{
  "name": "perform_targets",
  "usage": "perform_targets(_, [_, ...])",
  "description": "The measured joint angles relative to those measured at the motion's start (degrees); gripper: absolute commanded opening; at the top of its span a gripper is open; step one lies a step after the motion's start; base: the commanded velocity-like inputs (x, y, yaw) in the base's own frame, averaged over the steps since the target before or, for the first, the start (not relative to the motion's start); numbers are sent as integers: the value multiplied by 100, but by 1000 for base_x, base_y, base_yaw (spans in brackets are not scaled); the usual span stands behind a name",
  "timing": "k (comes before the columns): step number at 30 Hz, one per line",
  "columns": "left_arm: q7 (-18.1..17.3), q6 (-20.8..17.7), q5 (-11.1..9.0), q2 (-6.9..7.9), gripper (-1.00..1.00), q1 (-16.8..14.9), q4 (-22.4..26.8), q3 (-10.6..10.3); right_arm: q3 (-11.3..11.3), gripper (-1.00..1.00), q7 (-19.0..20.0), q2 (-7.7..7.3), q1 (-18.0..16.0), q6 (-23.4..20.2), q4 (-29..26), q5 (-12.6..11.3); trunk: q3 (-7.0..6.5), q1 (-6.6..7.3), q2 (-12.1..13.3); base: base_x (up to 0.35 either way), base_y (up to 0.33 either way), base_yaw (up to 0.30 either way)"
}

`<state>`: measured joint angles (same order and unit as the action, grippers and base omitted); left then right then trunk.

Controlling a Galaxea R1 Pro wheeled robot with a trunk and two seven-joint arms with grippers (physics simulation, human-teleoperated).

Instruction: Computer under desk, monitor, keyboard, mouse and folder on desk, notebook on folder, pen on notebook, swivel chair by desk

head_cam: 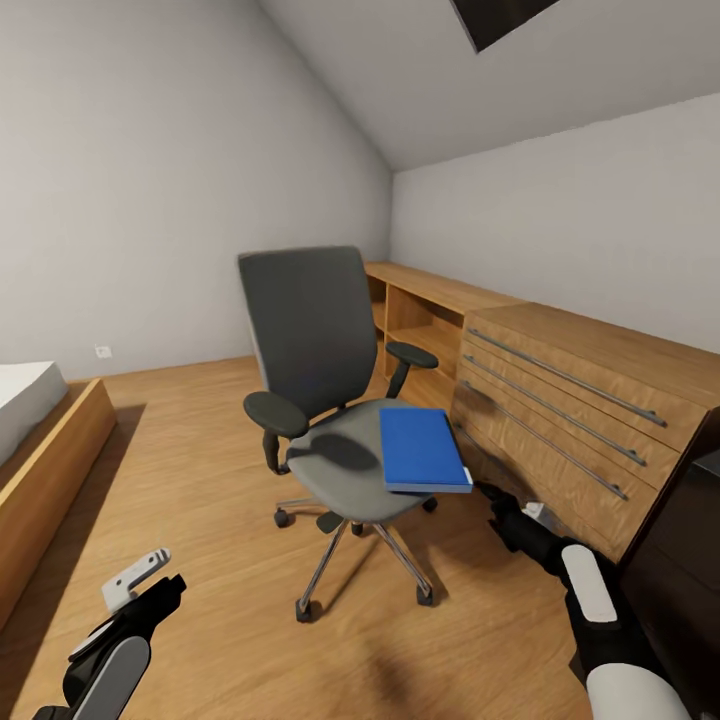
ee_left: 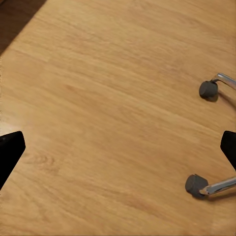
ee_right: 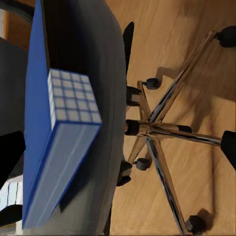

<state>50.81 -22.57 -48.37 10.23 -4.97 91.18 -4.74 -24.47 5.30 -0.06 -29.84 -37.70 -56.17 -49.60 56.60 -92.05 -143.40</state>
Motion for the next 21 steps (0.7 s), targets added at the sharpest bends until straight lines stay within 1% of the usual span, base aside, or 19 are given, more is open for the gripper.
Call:
perform_targets(1, [0, 0, 1, 0, 100, 0, -1, 0, 2, 100, 13, -1, 0, 0, 22, -71, 0, 0, 0, 29, 5, 0])
perform_targets(3, [1, -1, 6, 1, 100, 0, -1, 0, 9, 100, 45, -4, 0, 5, 79, -318, 0, 1, 0, 166, 67, 0])
perform_targets(4, [1, -1, 8, 0, 100, 0, -1, 0, 10, 100, 52, -4, 0, 7, 89, -367, 0, 2, 0, 196, 79, 0])
perform_targets(8, [1, -2, 9, 1, 100, 0, -8, 0, 12, 100, 60, -5, 0, 7, 103, -436, 0, 1, 0, 93, 37, 0])
perform_targets(12, [1, -7, 11, 4, 100, 0, -10, 0, 12, 100, 62, -5, 0, 7, 105, -447, 0, 0, 0, 29, 13, 0])
perform_targets(17, [2, -7, 17, 1, 100, 0, -10, 0, 12, 100, 69, -5, 0, 8, 111, -450, 0, 2, 0, 162, 86, 0])
perform_targets(21, [1, -9, 14, 2, 100, 0, -11, 0, 12, 100, 71, -5, 0, 8, 114, -454, 0, 0, 0, 52, 26, 0])
